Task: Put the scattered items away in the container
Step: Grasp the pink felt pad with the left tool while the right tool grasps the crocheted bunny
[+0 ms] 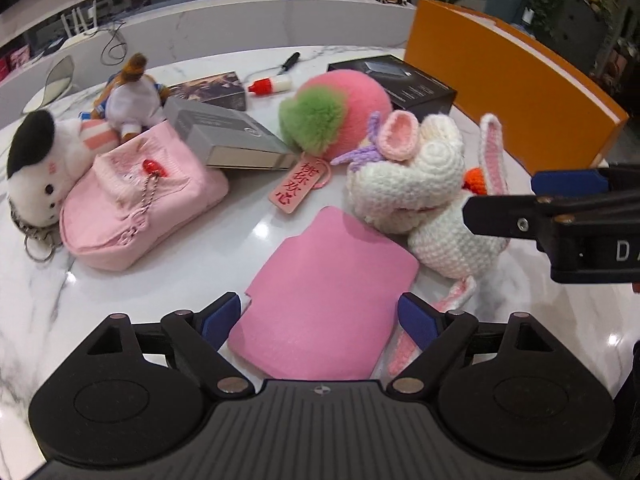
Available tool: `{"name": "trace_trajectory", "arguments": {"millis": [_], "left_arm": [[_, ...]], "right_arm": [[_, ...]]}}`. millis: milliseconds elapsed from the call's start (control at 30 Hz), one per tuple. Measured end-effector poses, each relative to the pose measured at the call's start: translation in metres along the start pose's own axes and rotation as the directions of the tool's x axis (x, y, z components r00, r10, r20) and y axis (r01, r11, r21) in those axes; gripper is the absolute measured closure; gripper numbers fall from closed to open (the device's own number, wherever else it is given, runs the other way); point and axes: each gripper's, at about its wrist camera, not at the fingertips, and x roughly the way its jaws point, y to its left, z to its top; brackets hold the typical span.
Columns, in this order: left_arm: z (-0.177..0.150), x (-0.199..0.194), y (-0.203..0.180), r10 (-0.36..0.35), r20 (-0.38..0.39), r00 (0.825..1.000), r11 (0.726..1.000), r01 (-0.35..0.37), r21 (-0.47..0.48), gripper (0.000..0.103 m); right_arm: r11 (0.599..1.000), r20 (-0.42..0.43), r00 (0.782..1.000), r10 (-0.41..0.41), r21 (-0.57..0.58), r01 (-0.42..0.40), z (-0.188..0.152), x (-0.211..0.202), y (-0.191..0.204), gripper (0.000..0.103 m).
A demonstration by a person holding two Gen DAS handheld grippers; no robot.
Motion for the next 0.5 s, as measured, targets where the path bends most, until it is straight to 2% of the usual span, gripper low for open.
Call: {"name": "trace_trajectory", "arguments": {"millis": [300, 400, 500], "left_arm": [[-0.006, 0.014, -0.009, -0.005, 0.007, 1.0, 0.997, 0.004, 0.08, 0.0], [-0.007, 0.017, -0.008, -0.019, 0.032, 0.999, 0.995, 0.016, 0.101, 0.0], [-0.004, 0.018, -0.008, -0.019, 0.025, 1.0, 0.995, 0.017, 0.102, 0.0]], "right_arm": [[0.999, 0.001, 1.0, 0.0, -0.049, 0.0, -0.005, 0.017, 0.007, 0.018], [0.998, -0.005, 1.0, -0.012, -0.064, 0.011, -0.006, 0.028, 0.008, 0.021], [0.998, -0.022, 1.0, -0.012, -0.068, 0.011, -0.006, 0.039, 0.007, 0.022]]}}
